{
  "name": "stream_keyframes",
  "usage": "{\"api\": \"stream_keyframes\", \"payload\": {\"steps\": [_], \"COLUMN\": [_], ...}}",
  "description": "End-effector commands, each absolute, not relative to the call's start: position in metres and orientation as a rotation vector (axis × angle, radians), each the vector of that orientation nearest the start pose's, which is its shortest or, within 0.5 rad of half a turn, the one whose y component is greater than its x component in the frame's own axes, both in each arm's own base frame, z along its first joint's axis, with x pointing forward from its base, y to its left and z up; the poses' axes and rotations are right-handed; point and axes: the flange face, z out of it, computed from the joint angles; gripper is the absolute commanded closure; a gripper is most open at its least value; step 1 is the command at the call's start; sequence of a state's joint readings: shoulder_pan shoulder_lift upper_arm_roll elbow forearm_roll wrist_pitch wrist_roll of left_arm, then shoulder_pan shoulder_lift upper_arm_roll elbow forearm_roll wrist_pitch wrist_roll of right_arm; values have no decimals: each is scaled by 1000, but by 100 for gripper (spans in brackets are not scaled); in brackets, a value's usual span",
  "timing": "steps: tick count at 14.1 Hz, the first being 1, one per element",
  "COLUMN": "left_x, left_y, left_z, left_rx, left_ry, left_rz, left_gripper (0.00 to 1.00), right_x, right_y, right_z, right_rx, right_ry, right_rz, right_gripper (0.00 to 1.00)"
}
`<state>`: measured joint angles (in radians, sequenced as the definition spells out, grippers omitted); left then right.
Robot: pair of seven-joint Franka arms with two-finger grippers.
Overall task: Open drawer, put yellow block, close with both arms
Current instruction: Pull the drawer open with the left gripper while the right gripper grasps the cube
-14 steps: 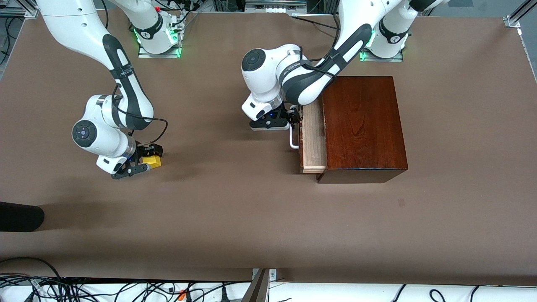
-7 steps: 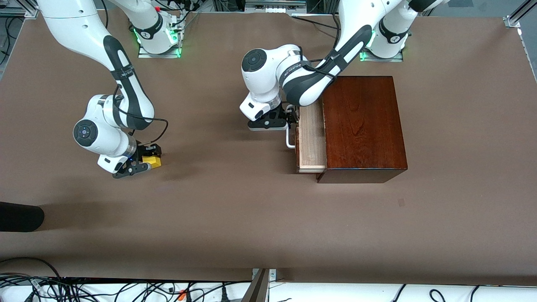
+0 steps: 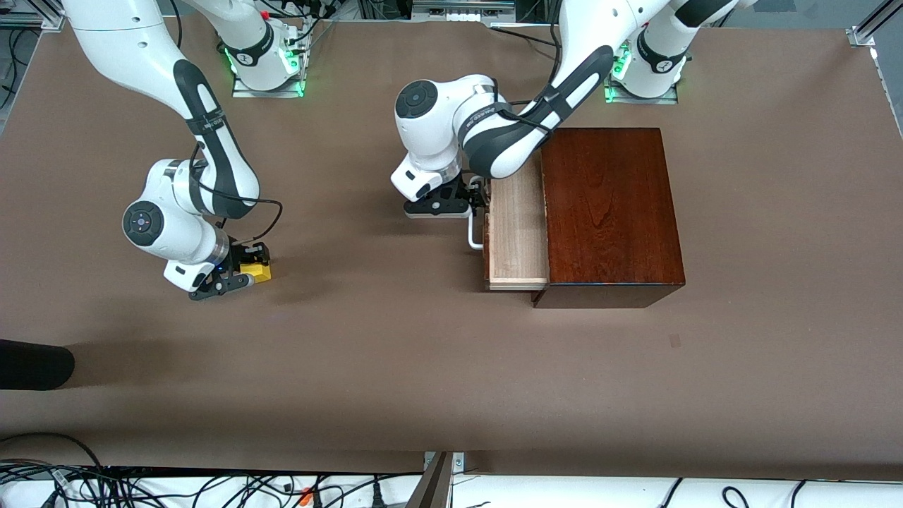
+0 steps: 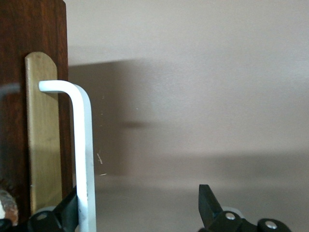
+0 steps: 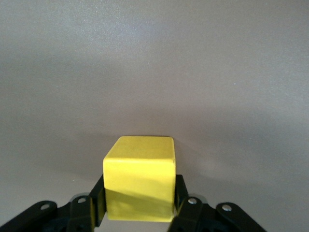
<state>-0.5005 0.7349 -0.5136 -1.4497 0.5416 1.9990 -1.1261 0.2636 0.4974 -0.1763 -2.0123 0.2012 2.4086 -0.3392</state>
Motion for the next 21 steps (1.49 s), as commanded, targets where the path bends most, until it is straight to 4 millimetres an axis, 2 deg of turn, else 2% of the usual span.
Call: {"api": "stream_keyframes", "payload": {"steps": [1, 6, 8, 12, 17, 20, 21], "left_x": [436, 434, 435, 446, 444, 452, 462], "left_y": [-592, -605, -604, -595, -578, -554, -535], "left_z": [296, 296, 298, 315, 328, 373, 391], "left_rx": [-3110, -3133, -3133, -3141, -3030, -3019, -3021], "left_ry": [43, 32, 28, -12, -5, 27, 26], "left_rz": [-105, -108, -111, -105, -70, -21, 10], "left_gripper": [0, 0, 0, 0, 0, 0, 0], "right_x": [594, 594, 595, 603, 621, 633, 637], "right_y": [54, 54, 54, 57, 65, 70, 72], "right_z": [201, 202, 204, 218, 251, 276, 287], "right_rx": [-3032, -3031, -3031, -3029, -3006, -2992, -2984], "right_ry": [-449, -447, -448, -453, -472, -488, -495], "right_rz": [103, 101, 101, 61, 79, 80, 93], "right_gripper": [44, 70, 76, 76, 76, 76, 76]}}
